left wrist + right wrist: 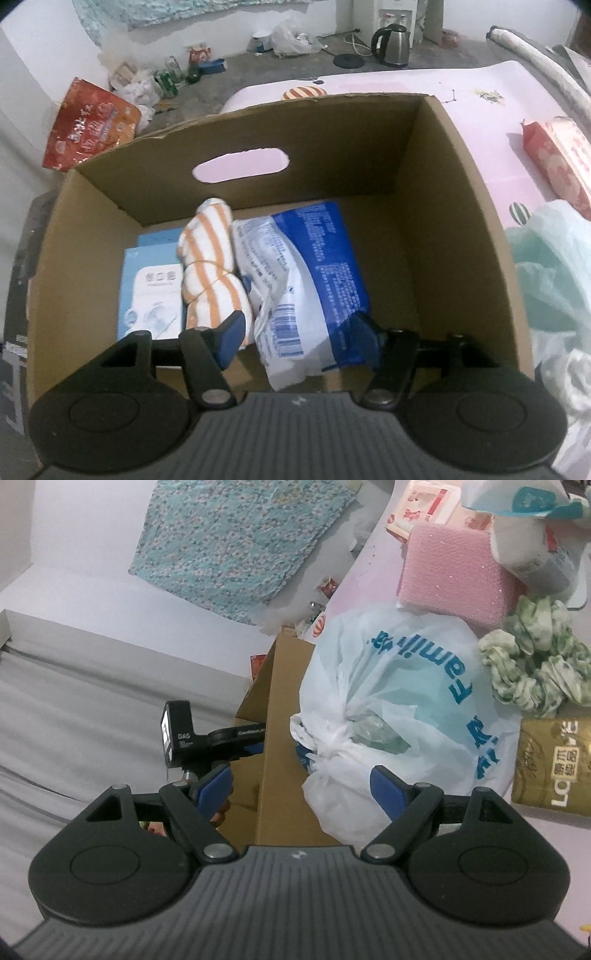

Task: Organize soft objects
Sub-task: 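Release the wipes pack in the box and withdraw the left gripper, then move both grippers to the light-blue towel and close the right gripper on it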

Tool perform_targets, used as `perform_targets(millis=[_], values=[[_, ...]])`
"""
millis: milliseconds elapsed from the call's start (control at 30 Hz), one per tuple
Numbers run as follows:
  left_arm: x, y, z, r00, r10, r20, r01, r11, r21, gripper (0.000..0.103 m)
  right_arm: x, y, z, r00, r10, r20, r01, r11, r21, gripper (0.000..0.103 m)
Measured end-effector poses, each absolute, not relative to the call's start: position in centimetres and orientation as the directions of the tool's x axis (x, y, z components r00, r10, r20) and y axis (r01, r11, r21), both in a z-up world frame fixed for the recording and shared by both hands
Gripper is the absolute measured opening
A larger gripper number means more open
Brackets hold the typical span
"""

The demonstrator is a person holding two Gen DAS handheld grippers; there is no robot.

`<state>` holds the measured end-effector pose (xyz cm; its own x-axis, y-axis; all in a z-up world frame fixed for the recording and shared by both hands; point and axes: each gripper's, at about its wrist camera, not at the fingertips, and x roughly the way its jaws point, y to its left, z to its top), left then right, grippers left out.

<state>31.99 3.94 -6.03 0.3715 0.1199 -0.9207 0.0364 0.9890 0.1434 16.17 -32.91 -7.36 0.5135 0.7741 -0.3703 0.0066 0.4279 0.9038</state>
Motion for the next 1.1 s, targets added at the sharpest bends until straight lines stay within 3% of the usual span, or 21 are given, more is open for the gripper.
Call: perform_targets(millis=[300, 400, 600, 867, 1100], values=[[26.8, 6.6, 0.3, 0.497, 0.028, -0.867, -0.045, 0.999, 0.007, 0.077, 12.5, -34.7, -6.8, 0.572, 0.733, -0.368, -0.001, 0.449, 0.894, 0.084], [22.4, 6.2, 3.3, 0.569, -0.056, -0.820, 0.006, 0.998, -0.064, 0.090, 10.0, -35.2, -7.8, 0.585, 0.722, -0.368, 0.013, 0.446, 0.895, 0.086], [12.8, 2.3, 6.6, 0.646, -0.207, -0.735, 0.162, 0.978, -0.133, 0.097, 4.5, -36.3, -10.9, 0.583, 0.707, -0.401, 0.067, 0.450, 0.891, 0.086], [4.8, -7.4, 4.4, 0.622, -0.385, -0.682, 0.379, 0.910, -0.168, 0.097, -0.7, -41.1, -11.1, 0.677, 0.597, -0.429, 0.123, 0.484, 0.867, 0.086], [4.5, -15.9, -0.6, 0.570, -0.463, -0.678, 0.461, 0.864, -0.201, 0.096, -2.6, -46.3, -10.2, 0.754, 0.478, -0.450, 0.160, 0.531, 0.832, 0.086]])
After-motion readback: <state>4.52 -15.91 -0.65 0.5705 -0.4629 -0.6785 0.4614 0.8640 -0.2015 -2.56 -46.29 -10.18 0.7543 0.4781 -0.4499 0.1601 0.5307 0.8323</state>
